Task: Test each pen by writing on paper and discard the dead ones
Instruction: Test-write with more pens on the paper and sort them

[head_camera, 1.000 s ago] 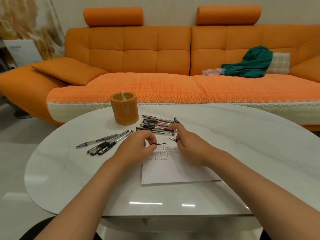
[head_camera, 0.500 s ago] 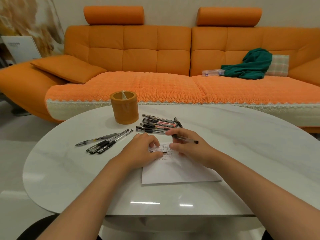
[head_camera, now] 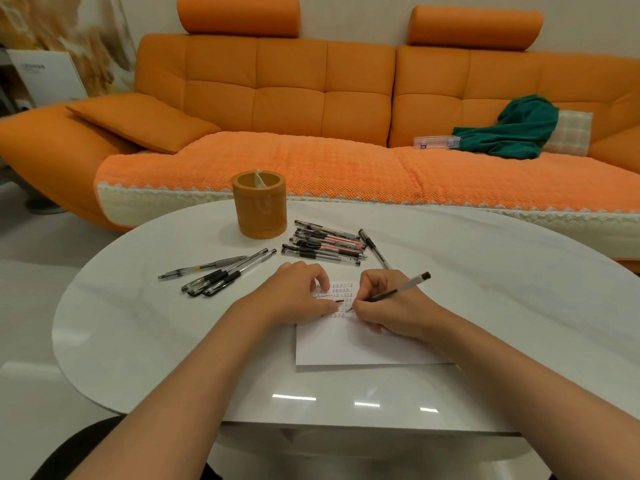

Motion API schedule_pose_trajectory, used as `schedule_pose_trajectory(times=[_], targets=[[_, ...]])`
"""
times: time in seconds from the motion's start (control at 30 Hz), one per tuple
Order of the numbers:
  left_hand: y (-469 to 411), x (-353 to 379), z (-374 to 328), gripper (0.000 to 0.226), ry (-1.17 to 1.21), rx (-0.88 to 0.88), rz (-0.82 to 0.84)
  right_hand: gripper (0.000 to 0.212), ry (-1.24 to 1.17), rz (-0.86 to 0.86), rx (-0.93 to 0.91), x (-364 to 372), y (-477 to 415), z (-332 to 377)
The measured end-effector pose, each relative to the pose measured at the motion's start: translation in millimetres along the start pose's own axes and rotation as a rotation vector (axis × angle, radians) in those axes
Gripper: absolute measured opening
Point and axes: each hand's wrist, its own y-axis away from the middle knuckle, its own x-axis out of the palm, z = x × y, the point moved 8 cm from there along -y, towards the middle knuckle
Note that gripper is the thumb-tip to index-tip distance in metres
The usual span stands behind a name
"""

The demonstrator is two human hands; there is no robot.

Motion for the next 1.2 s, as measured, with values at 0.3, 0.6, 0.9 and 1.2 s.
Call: schedule_pose_trajectory(times=[0.3,0.6,0.9,1.2], targets=[[-3.8,0.7,0.9,0.035,-0.010,-0.012,0.015,0.019,0.027,-0.008,-0.032,2.2,-0.7,0.9],[-4.0,1.3,2.0,0.035,-0.008,-0.025,0.022,0.026,0.131,-0.023,-0.064,3.6,-0.9,2.3],[-1.6,1.1,0.4,0.036,-0.008,-0.031,0.022,0.027,0.189,-0.057,-0.086,2.3,1.8,4.7],[-2.2,0.7,0.3,0.035,-0.008,-0.031,0.017,0.023,0.176,-0.032,-0.096,3.6,1.0,4.0]])
